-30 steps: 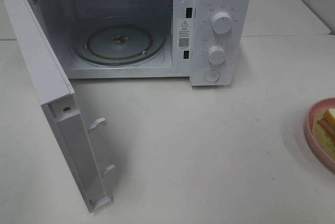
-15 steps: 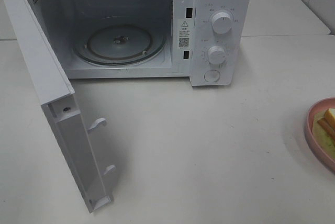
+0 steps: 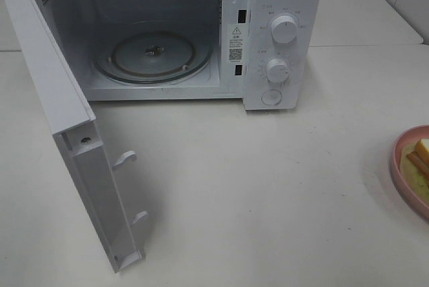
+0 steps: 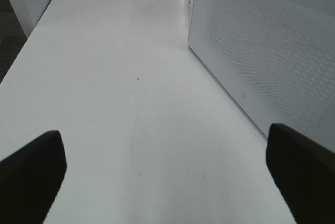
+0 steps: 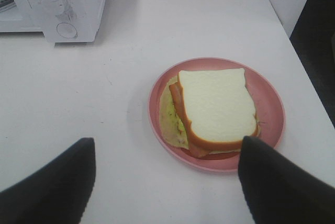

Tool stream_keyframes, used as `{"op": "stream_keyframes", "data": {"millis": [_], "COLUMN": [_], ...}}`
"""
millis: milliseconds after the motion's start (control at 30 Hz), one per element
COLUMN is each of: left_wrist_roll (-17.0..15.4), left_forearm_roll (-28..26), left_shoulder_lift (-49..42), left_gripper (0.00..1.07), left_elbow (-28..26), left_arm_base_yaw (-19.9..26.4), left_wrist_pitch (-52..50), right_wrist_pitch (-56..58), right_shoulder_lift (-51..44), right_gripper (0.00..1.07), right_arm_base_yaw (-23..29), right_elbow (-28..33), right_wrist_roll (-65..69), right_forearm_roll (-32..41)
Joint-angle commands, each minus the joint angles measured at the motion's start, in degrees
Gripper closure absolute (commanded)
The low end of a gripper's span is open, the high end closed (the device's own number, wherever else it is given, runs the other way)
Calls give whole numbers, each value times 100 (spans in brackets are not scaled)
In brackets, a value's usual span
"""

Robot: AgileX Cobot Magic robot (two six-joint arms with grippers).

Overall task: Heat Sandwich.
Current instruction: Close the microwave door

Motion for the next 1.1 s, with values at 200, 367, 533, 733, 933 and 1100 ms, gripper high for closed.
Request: {"op": "stream_keyframes", "data": {"millis": [200,367,533,733,933,1100], "left_wrist_roll": [0,0,0,0,0,0], "left_forearm_roll": [0,0,0,0,-34,-80], "left_shoulder_lift": [-115,-115,-115,-115,-115,-115], "left_gripper": [8,8,8,8,8,8], "left_elbow": [17,17,17,17,17,17], "left_arm_base_yaw": [6,6,6,6,6,6], "left_wrist_pitch": [-69,-69,-69,-69,-69,-69], "right_wrist_pitch": [-40,-40,-40,-40,-40,-40], "right_shoulder_lift": [-189,-189,-189,-189,-189,-189], "right_gripper": [31,31,31,31,31,31], "right_arm_base_yaw": [-40,-40,-40,-40,-40,-40], "right_elbow": [17,17,17,17,17,17], "right_wrist_roll": [-52,-23,-29,-29,-29,-29], "right_forearm_roll": [-34,-40,-40,-23,-23,-23]}}
